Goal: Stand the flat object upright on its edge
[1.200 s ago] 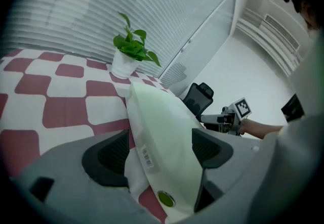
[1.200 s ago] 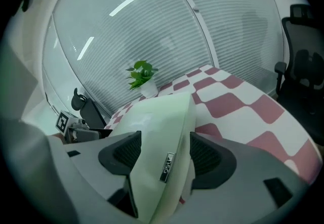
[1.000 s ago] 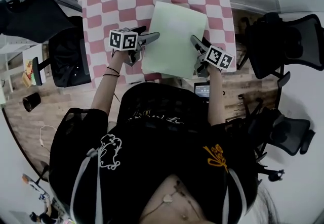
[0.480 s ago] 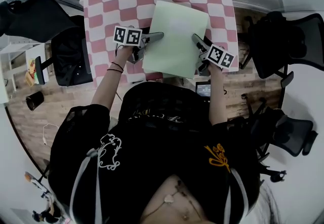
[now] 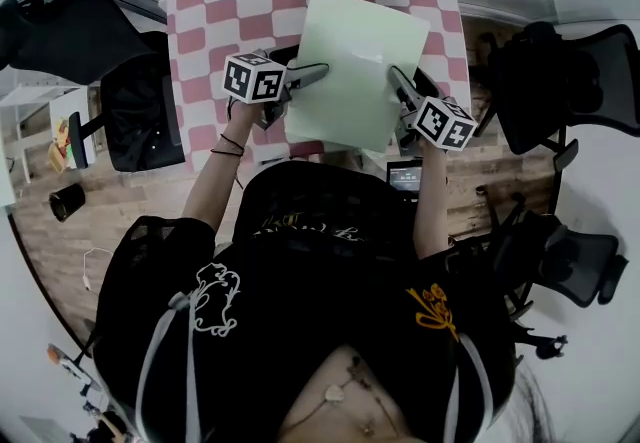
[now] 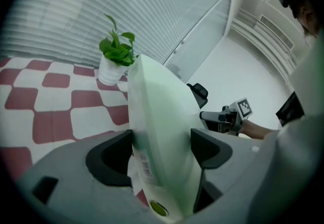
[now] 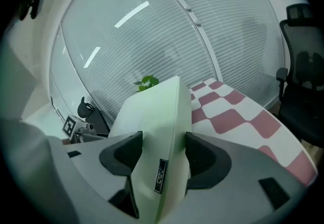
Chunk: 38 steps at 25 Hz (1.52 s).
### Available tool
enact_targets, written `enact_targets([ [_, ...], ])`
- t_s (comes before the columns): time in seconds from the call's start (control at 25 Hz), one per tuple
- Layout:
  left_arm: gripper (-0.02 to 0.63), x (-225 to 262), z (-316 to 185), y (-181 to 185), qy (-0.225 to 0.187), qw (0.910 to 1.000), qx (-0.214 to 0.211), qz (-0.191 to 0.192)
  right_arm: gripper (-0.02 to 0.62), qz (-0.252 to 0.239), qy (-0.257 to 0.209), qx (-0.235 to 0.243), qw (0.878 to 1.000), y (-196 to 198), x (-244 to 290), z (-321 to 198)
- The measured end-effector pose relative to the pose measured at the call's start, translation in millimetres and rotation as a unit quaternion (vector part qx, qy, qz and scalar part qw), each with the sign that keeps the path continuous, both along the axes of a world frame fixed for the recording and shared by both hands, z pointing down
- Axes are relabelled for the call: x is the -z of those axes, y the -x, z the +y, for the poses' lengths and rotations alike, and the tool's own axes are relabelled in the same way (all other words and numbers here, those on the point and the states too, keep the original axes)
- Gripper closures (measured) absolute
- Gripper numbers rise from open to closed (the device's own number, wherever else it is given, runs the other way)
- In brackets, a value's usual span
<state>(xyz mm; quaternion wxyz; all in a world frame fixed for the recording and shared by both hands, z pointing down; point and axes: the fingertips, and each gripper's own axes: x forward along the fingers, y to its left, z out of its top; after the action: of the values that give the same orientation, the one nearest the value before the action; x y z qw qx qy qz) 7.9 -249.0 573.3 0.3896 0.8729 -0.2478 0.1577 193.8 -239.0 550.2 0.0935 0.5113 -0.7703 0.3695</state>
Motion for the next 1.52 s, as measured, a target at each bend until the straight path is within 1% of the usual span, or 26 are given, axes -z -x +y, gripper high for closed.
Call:
enact_targets([
  [0.16, 0.239, 28, -7, -2, -0.049, 0.9987, -0.012, -0.01, 0.334, 0.024, -0.049, 0.008, 0.998, 1, 33, -5],
  [0.28, 0.244, 47, -17, -4, -0.087, 0.9958, -0.019, -0.022, 0.334, 0.042, -0.081, 0.01, 0.996, 0, 52, -11],
  [0.36, 0.245, 59, -25, -7, -0.116, 0.9924, -0.024, -0.032, 0.334, 0.051, -0.102, 0.009, 0.993, -2, 64, -16],
  [0.48, 0.249, 79, -39, -14, -0.162, 0.985, -0.034, -0.05, 0.336, 0.066, -0.132, 0.003, 0.989, -9, 81, -24],
  [0.64, 0.253, 100, -56, -23, -0.22, 0.9709, -0.044, -0.085, 0.341, 0.103, -0.174, -0.002, 0.979, -16, 100, -35],
  [0.84, 0.262, 110, -73, -26, -0.283, 0.9458, -0.045, -0.153, 0.347, 0.187, -0.219, 0.002, 0.958, -16, 115, -46],
  [1.0, 0.269, 108, -83, -23, -0.316, 0.9247, -0.018, -0.211, 0.353, 0.242, -0.238, 0.01, 0.941, -13, 119, -53],
  [1.08, 0.272, 104, -88, -22, -0.323, 0.9193, -0.004, -0.225, 0.354, 0.258, -0.239, 0.013, 0.936, -13, 119, -58],
  [1.16, 0.273, 100, -93, -22, -0.321, 0.9194, 0.0, -0.228, 0.356, 0.268, -0.237, 0.015, 0.934, -12, 118, -63],
  [1.36, 0.273, 88, -102, -23, -0.298, 0.929, -0.002, -0.219, 0.357, 0.273, -0.228, 0.014, 0.935, -11, 113, -70],
  [1.44, 0.273, 83, -103, -23, -0.294, 0.9301, -0.007, -0.221, 0.357, 0.274, -0.221, 0.013, 0.936, -12, 108, -71],
  [1.52, 0.273, 81, -105, -24, -0.296, 0.9289, -0.016, -0.222, 0.357, 0.269, -0.214, 0.007, 0.939, -13, 104, -71],
])
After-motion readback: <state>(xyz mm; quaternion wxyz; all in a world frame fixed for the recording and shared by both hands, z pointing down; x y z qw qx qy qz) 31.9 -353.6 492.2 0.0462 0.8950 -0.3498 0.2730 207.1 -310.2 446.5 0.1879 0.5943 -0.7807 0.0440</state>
